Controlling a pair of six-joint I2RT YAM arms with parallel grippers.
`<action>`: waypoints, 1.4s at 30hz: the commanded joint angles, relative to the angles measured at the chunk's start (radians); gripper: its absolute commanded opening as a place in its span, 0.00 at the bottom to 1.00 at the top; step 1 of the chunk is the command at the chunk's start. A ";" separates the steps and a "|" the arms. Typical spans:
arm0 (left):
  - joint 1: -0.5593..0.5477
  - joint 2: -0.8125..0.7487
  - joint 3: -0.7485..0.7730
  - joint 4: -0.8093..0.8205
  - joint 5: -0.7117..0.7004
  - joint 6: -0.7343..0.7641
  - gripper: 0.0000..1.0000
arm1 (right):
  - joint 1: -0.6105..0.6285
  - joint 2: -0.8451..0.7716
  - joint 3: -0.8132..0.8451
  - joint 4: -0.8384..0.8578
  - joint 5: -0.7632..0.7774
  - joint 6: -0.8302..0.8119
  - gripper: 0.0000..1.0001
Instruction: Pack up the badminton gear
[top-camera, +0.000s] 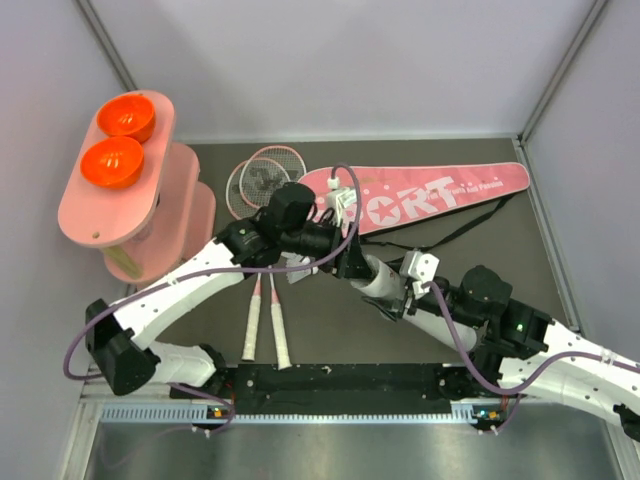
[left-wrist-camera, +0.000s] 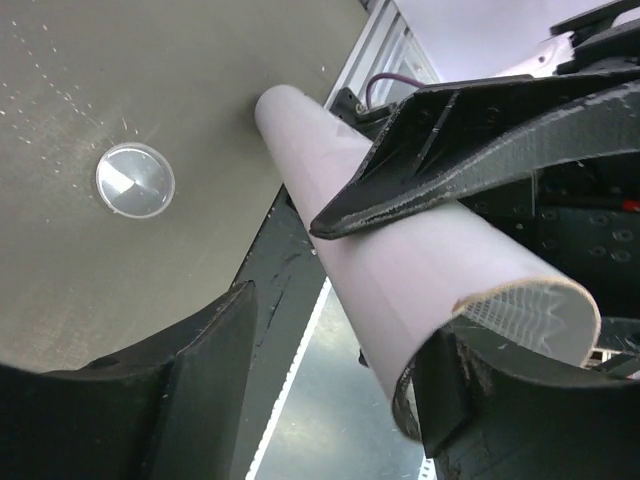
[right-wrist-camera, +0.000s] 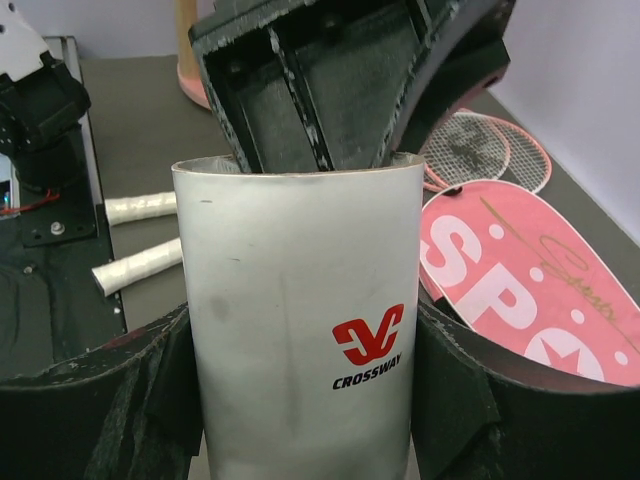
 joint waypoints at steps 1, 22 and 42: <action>-0.040 0.038 0.017 0.014 -0.064 0.018 0.64 | 0.003 0.000 0.004 0.085 -0.017 -0.002 0.43; 0.296 -0.274 -0.149 -0.096 -0.351 -0.002 0.88 | 0.003 -0.003 -0.001 0.058 0.003 0.006 0.44; 0.336 -0.060 -0.634 0.435 -0.582 -0.090 0.54 | 0.001 -0.078 -0.079 0.113 -0.129 0.136 0.44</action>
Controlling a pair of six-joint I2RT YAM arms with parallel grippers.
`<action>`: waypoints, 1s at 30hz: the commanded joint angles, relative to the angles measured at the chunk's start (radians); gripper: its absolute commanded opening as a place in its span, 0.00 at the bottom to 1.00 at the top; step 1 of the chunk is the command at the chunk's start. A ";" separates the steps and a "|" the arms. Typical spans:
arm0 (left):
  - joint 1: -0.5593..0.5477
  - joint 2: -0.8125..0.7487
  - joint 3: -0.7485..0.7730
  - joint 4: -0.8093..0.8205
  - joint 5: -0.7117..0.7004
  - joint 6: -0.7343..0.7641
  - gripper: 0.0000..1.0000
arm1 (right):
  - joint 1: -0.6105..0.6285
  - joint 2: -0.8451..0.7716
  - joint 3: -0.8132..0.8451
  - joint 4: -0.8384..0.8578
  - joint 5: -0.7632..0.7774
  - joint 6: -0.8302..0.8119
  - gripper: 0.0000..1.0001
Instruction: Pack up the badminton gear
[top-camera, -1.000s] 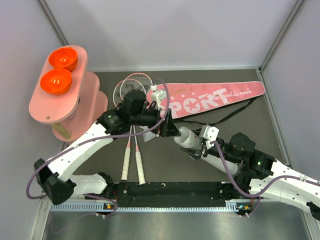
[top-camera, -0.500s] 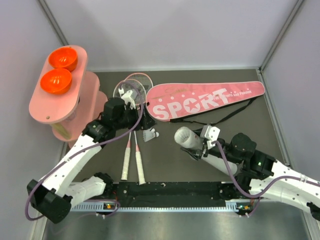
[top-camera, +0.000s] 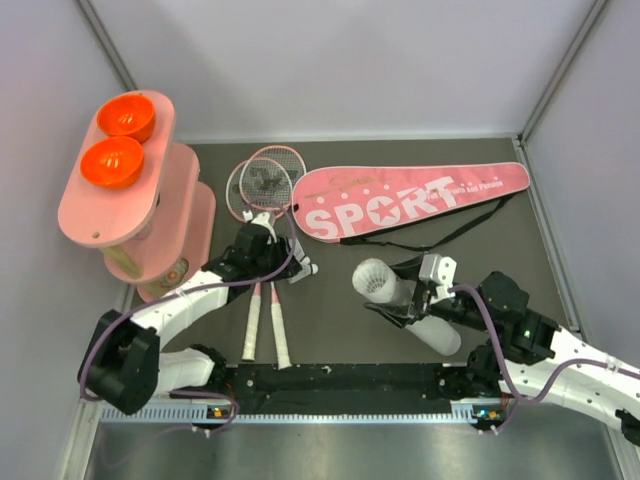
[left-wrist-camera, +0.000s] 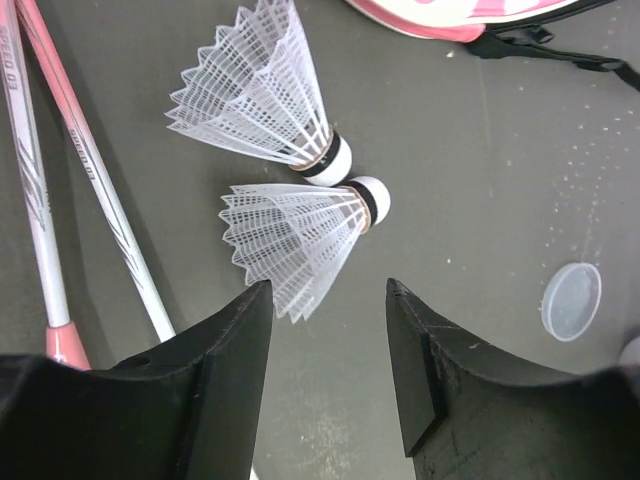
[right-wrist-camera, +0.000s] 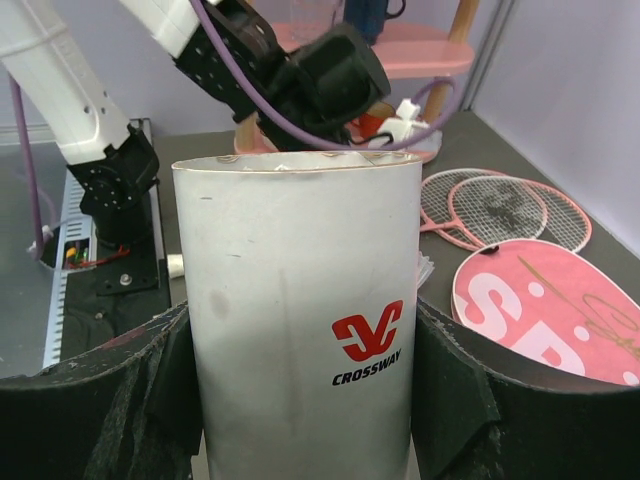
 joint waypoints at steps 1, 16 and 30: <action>0.010 0.057 -0.026 0.199 -0.027 -0.044 0.54 | 0.004 -0.016 -0.030 0.007 -0.029 0.051 0.44; 0.019 0.198 -0.002 0.275 0.174 -0.113 0.11 | 0.004 -0.042 -0.075 0.062 0.071 0.046 0.45; 0.019 -0.100 0.481 -0.254 0.622 0.250 0.01 | 0.004 0.131 0.060 -0.147 0.243 -0.179 0.45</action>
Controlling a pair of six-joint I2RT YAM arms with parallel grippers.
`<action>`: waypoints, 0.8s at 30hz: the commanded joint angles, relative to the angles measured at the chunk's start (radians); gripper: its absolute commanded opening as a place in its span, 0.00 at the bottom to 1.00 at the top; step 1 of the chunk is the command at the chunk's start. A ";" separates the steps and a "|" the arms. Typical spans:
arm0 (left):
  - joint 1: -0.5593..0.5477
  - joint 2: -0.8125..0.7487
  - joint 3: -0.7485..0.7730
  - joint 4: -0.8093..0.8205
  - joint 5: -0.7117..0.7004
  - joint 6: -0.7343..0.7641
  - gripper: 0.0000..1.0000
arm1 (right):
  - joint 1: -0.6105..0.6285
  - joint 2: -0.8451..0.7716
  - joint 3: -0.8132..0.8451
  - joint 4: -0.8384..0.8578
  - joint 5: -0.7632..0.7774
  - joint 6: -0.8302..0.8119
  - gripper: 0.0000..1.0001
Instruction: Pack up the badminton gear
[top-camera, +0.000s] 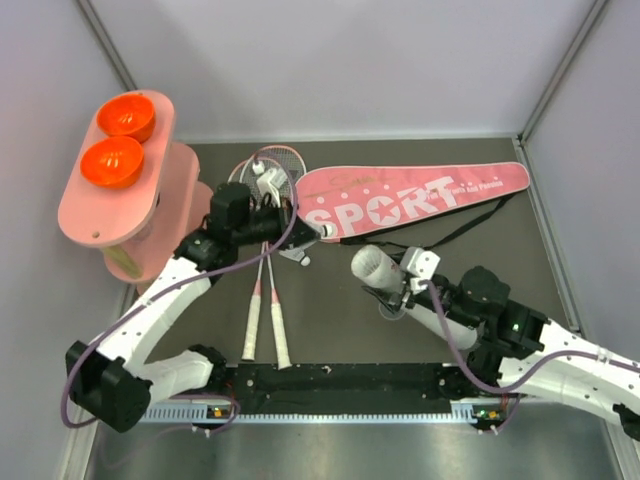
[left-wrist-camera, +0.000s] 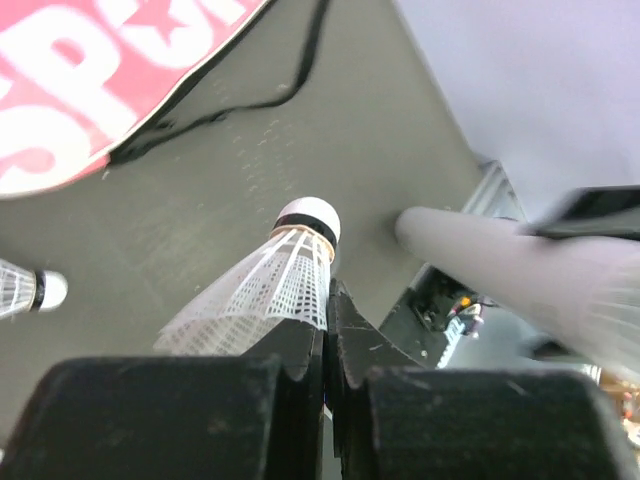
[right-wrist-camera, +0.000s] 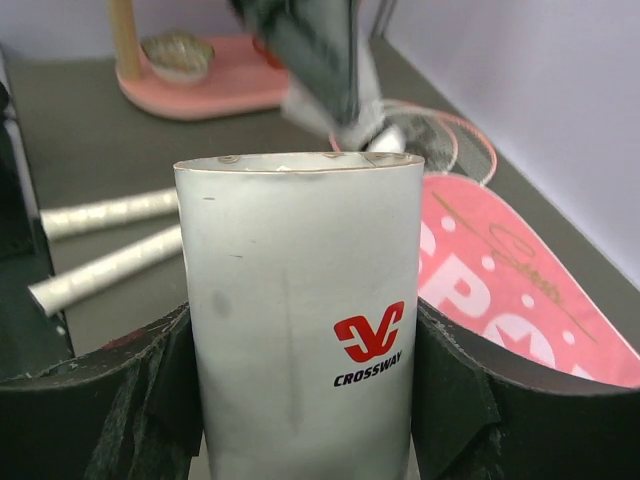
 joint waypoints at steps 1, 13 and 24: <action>0.004 -0.047 0.223 -0.273 0.221 0.216 0.01 | 0.004 0.090 0.067 -0.128 0.048 -0.079 0.44; -0.036 -0.109 0.332 -0.332 0.525 0.290 0.00 | 0.004 0.185 0.126 -0.134 -0.081 -0.137 0.43; -0.221 -0.035 0.322 -0.385 0.381 0.339 0.00 | 0.002 0.156 0.121 -0.100 -0.119 -0.119 0.42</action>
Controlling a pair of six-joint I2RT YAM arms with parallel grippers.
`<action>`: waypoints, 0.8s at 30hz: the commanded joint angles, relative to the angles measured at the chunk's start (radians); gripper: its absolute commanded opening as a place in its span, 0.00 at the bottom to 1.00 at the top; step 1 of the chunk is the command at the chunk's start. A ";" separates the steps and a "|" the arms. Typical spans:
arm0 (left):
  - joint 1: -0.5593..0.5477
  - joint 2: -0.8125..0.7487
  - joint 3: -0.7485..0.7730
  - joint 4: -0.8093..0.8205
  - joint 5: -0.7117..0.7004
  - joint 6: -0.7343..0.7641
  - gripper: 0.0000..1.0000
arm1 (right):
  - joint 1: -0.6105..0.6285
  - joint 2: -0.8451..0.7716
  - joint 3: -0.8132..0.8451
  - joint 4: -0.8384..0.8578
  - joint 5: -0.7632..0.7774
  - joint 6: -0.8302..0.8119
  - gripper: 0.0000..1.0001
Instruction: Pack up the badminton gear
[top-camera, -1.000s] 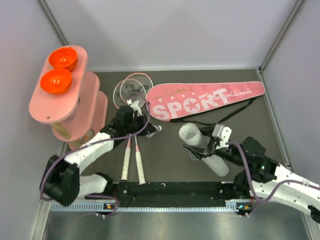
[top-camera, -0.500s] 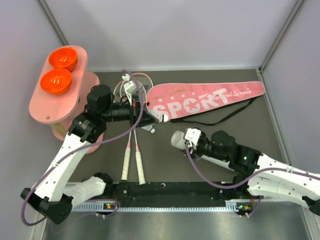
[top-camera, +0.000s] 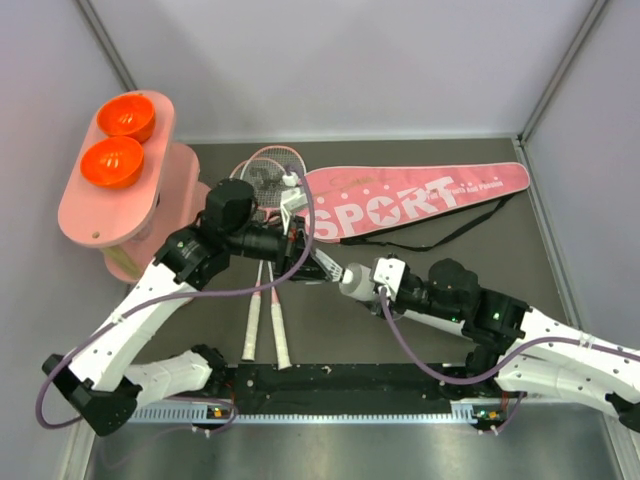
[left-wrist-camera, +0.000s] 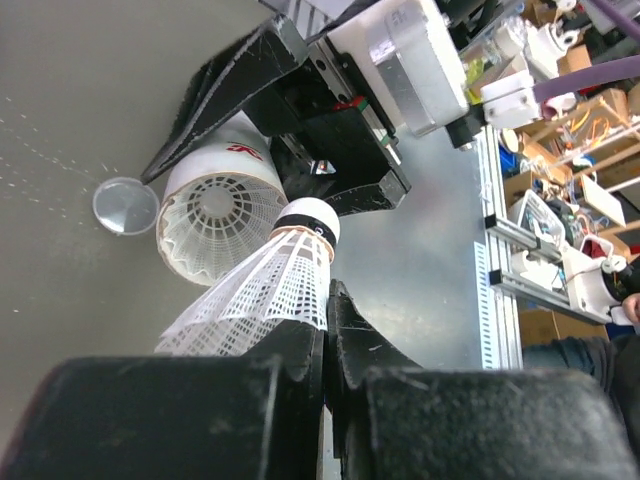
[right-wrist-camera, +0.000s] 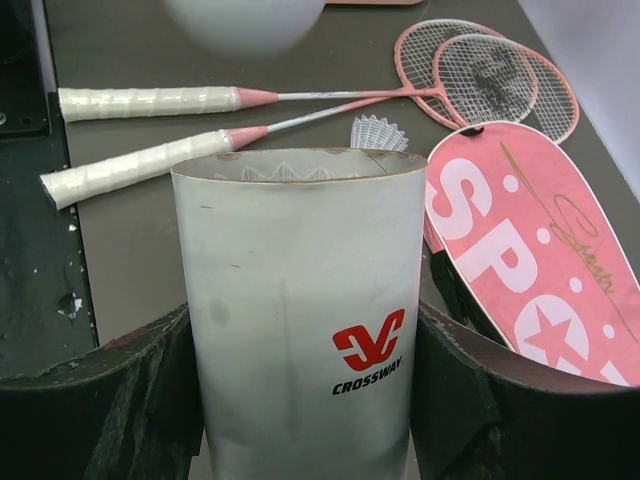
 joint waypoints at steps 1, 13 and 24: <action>-0.082 0.055 0.012 -0.019 -0.080 0.047 0.00 | 0.004 -0.018 0.054 0.071 -0.036 0.004 0.42; -0.163 0.105 0.052 -0.006 -0.209 0.044 0.00 | 0.005 -0.080 0.026 0.074 -0.056 0.023 0.41; -0.151 0.086 0.078 -0.069 -0.290 0.059 0.00 | 0.004 -0.129 0.004 0.065 -0.062 0.023 0.41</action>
